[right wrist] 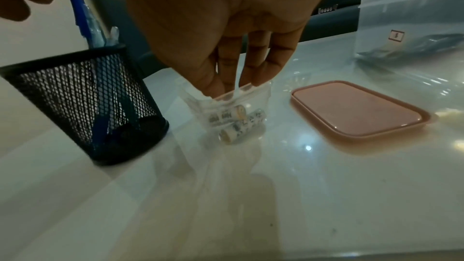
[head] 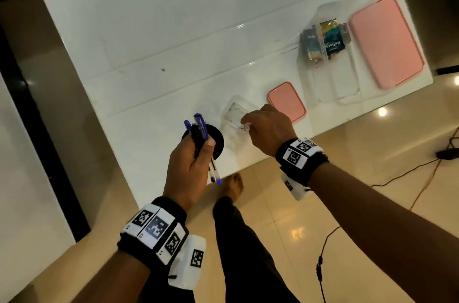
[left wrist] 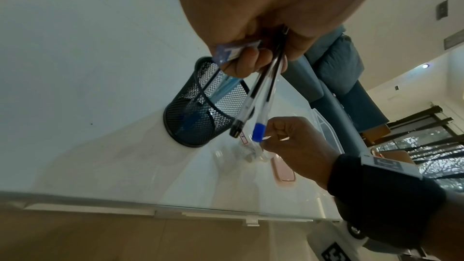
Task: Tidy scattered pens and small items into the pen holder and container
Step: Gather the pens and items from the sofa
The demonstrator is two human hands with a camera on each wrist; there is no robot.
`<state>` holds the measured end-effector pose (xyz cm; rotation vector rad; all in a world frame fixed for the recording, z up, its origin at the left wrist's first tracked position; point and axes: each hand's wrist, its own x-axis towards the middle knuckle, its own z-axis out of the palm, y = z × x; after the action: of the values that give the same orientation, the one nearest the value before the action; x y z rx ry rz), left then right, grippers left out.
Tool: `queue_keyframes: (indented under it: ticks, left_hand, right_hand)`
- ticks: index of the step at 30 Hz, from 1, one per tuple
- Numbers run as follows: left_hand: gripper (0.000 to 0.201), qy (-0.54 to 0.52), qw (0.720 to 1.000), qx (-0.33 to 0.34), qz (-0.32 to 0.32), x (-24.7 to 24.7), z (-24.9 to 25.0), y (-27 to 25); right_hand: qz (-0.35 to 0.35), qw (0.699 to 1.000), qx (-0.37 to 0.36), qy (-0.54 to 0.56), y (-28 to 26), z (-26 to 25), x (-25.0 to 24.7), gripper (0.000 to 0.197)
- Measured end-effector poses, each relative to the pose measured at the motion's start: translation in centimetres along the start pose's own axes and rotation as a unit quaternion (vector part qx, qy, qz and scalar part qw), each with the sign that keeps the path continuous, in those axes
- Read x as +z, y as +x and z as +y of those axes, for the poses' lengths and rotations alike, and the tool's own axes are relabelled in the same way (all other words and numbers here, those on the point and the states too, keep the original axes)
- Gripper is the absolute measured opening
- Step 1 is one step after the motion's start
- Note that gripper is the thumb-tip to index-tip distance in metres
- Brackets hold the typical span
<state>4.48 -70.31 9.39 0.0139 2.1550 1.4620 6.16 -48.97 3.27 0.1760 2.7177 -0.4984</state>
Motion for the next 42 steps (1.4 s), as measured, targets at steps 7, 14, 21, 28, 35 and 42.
queue_keyframes:
  ticks: [7,14,21,28,35,42]
  left_hand:
    - [0.030,0.032,0.998,0.043,0.017,-2.5,-1.1,-0.2]
    - [0.036,0.013,0.998,0.045,0.043,-3.5,-0.2,1.4]
    - [0.013,0.026,0.997,0.067,0.022,-3.2,-0.6,2.6]
    - [0.012,0.070,0.994,0.081,-0.001,-3.7,-2.0,2.1]
    - [0.031,0.093,0.988,0.118,0.028,-4.7,-0.2,1.8]
    - [0.031,-0.049,0.995,0.082,0.029,-5.5,3.2,0.7]
  right_hand:
    - [0.129,0.944,0.117,0.279,-1.9,-3.7,-1.8,0.015]
    - [0.046,0.937,0.119,0.324,-3.8,-7.5,-0.5,0.021]
    - [0.069,0.923,0.169,0.340,-3.0,-8.6,1.1,0.015]
    - [0.055,0.923,0.170,0.342,-3.0,-8.1,1.4,0.011]
    - [0.076,0.913,0.179,0.359,-3.8,-7.8,0.8,0.011]
    - [0.139,0.883,0.133,0.427,-5.8,-9.3,-2.3,0.015]
